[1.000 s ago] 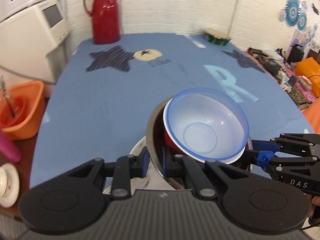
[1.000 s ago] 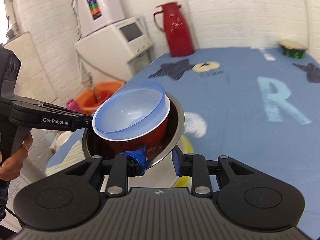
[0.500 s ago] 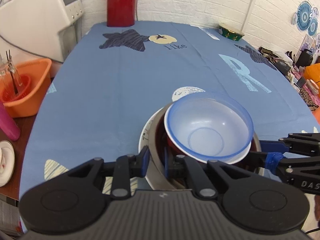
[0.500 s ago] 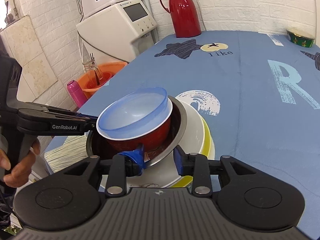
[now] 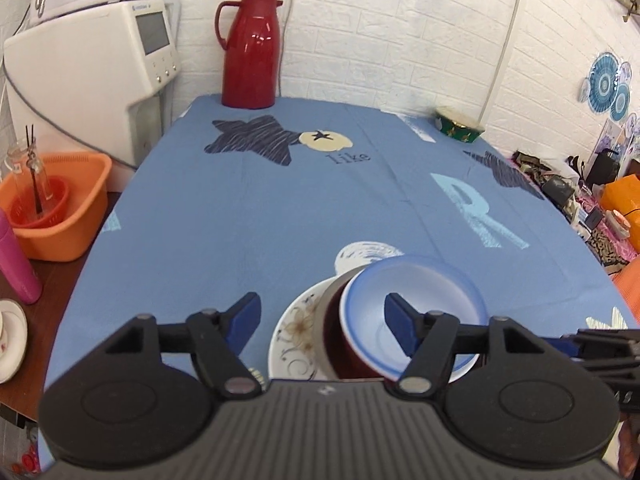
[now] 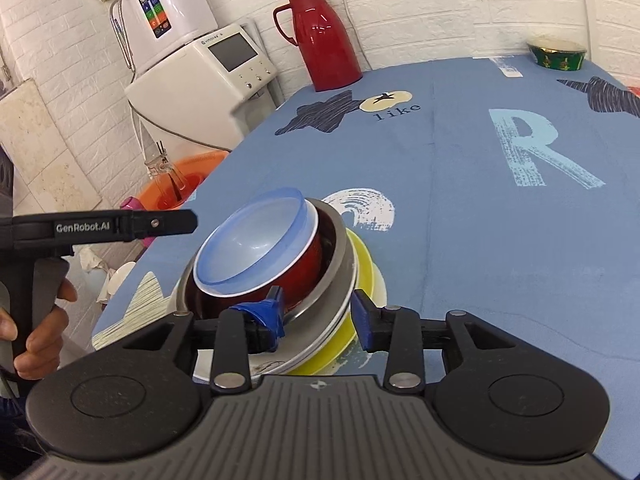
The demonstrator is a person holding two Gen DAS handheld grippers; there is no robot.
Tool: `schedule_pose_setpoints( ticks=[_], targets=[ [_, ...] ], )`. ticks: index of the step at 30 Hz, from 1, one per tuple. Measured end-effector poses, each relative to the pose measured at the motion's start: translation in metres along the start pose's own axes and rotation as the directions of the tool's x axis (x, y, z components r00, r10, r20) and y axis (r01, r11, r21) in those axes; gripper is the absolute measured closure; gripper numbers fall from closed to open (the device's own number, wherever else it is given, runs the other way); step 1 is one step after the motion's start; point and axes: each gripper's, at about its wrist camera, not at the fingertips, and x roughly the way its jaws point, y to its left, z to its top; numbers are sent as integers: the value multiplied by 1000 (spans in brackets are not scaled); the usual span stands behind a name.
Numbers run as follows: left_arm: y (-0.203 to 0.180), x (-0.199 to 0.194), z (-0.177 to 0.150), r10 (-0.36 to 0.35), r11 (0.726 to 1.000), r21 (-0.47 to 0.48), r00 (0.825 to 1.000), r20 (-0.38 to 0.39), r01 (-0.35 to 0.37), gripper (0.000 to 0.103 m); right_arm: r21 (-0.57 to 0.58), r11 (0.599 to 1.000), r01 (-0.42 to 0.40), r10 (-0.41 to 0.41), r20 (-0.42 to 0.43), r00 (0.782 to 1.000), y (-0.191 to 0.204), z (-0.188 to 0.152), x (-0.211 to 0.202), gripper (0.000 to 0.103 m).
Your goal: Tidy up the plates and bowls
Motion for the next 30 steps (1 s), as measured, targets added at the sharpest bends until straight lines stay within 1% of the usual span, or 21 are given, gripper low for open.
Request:
schedule_pose_setpoints(
  ticks=[3, 8, 14, 18, 20, 25, 27, 28, 30],
  targets=[
    [-9, 0, 5, -17, 1000, 8, 1000, 5, 17, 36, 4, 1000, -11, 11, 28, 1000, 0, 3, -5, 81],
    [-32, 3, 14, -44, 998, 42, 999, 26, 43, 35, 28, 1000, 11, -13, 76, 997, -12, 10, -15, 80],
    [-59, 15, 28, -86, 996, 27, 995, 43, 85, 33, 94, 995, 32, -45, 140, 989, -32, 26, -19, 78],
    [-76, 21, 34, -88, 996, 21, 993, 77, 87, 33, 126, 991, 40, -62, 181, 982, -43, 32, -15, 77],
    [-82, 22, 36, -79, 997, 16, 992, 98, 77, 32, 138, 989, 47, -74, 200, 977, -47, 33, -14, 76],
    [-93, 20, 32, -49, 999, 15, 988, 143, 47, 31, 167, 982, 88, -126, 232, 964, -52, 28, -13, 74],
    [-97, 20, 28, -43, 999, 18, 989, 140, 41, 31, 174, 978, 116, -155, 231, 961, -52, 25, -13, 74],
    [-99, 20, 26, -40, 999, 17, 990, 138, 38, 31, 170, 975, 143, -180, 226, 957, -50, 24, -14, 73],
    [-105, 16, 18, -31, 999, 22, 989, 143, 28, 31, 170, 962, 215, -250, 219, 943, -47, 19, -15, 73]
  ],
)
